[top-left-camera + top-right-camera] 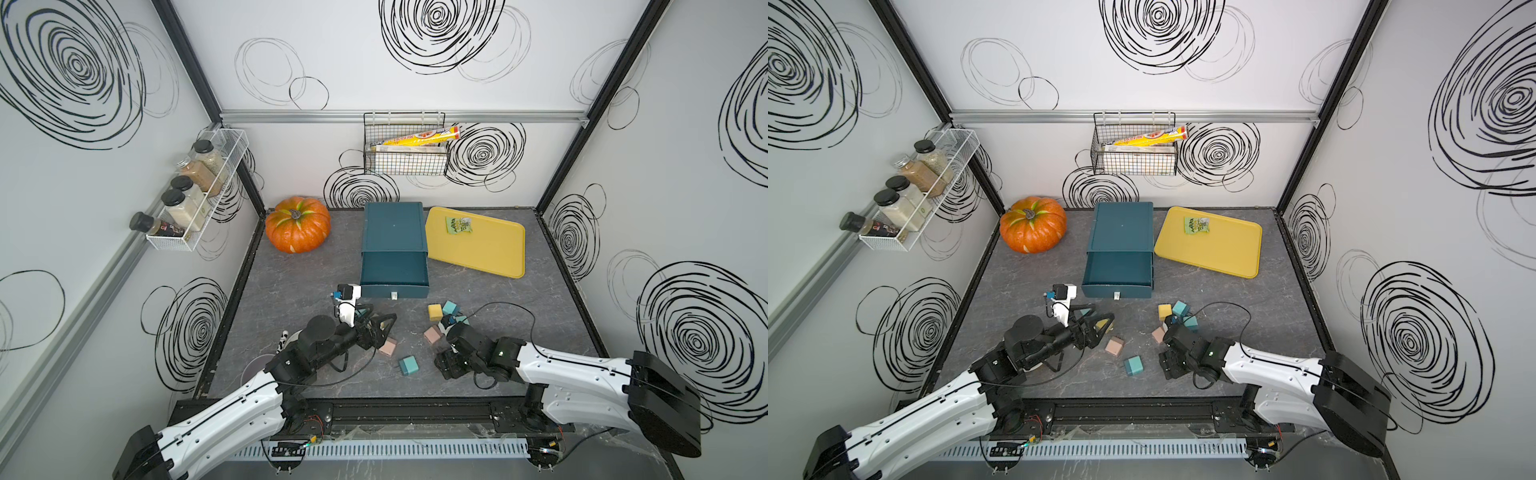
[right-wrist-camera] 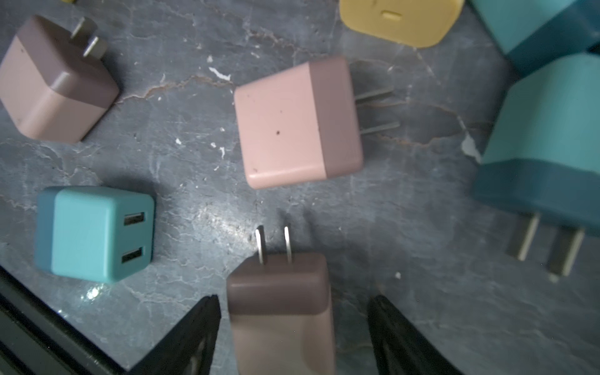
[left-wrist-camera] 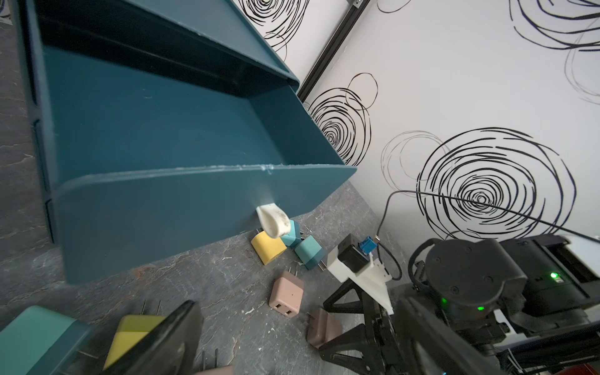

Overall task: Place the plugs into the drawer by color
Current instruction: Pick up the plug from the center of the board.

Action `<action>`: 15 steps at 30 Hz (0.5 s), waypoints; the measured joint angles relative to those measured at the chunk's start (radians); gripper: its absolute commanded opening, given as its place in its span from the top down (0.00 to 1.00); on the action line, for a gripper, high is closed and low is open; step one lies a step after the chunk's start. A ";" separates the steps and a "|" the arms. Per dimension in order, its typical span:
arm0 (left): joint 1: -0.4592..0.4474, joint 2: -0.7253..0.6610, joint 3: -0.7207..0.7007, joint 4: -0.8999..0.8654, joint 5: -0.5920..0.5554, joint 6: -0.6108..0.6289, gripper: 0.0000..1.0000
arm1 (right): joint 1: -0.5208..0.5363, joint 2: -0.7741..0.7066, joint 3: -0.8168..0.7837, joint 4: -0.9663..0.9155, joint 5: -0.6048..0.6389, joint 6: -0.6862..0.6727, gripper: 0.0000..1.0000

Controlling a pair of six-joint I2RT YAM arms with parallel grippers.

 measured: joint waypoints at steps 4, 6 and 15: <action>0.000 0.001 0.000 0.000 0.000 0.000 0.01 | 0.011 0.018 0.004 0.000 0.026 0.002 0.29; 0.000 0.002 0.000 0.000 0.000 0.000 0.01 | 0.017 0.032 0.009 0.002 0.037 0.004 0.32; 0.000 0.001 0.000 -0.001 0.000 0.000 0.01 | 0.055 0.083 0.034 0.000 0.082 0.026 0.43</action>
